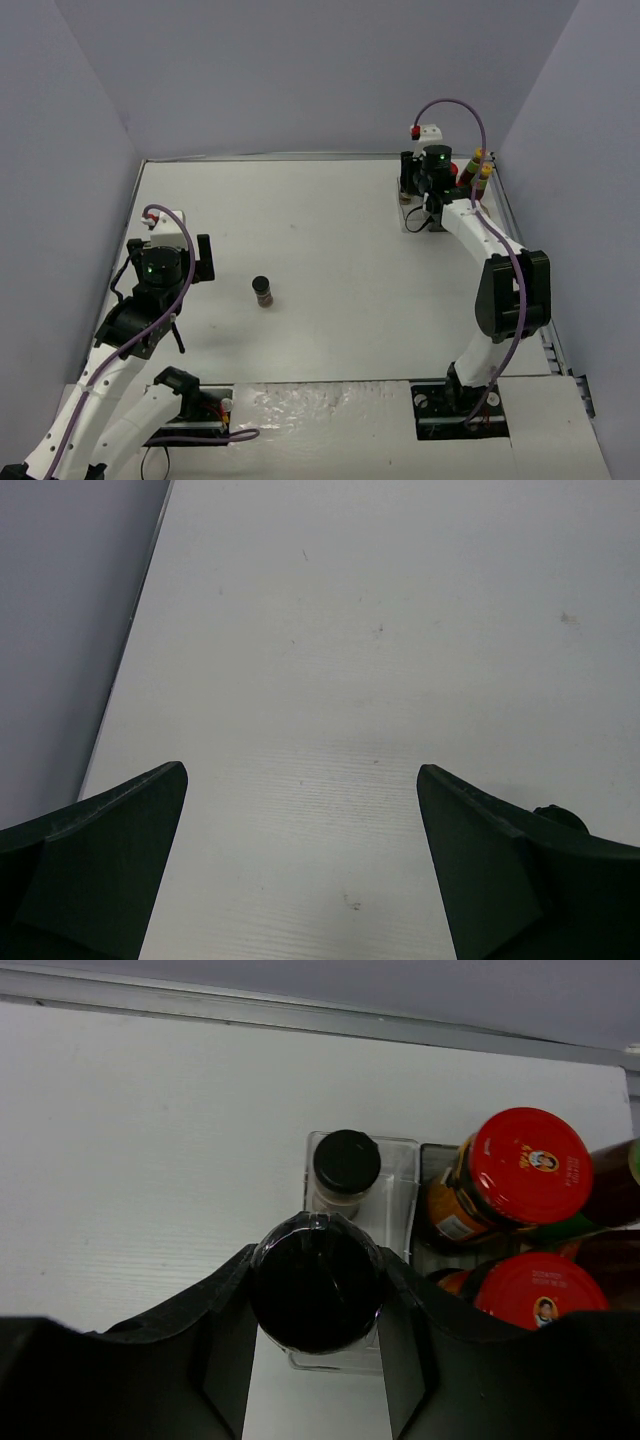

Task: Organize the condiment bottles

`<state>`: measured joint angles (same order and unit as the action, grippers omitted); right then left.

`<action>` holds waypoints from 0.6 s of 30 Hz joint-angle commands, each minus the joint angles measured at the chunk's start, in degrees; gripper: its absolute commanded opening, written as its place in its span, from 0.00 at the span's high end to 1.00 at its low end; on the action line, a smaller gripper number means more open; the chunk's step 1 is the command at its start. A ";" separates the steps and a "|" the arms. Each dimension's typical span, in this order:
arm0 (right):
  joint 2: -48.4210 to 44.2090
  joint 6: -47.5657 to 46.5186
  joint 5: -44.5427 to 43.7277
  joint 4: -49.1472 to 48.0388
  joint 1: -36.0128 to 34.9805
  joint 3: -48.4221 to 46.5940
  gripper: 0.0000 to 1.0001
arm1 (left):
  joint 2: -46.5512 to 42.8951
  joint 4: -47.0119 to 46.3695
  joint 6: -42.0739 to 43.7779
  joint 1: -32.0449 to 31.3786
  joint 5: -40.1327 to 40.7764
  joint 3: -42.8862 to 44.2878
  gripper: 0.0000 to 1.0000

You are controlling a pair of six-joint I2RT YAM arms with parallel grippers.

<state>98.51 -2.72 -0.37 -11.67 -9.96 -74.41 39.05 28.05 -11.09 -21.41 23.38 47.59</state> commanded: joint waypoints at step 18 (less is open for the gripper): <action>11.27 6.42 -0.26 -8.22 4.42 -2.74 0.62 | 0.94 -2.74 0.37 0.23 0.44 1.63 0.03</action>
<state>110.85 3.09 -0.67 -14.43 -5.68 -74.43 39.42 28.05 -11.09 -21.41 23.40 47.59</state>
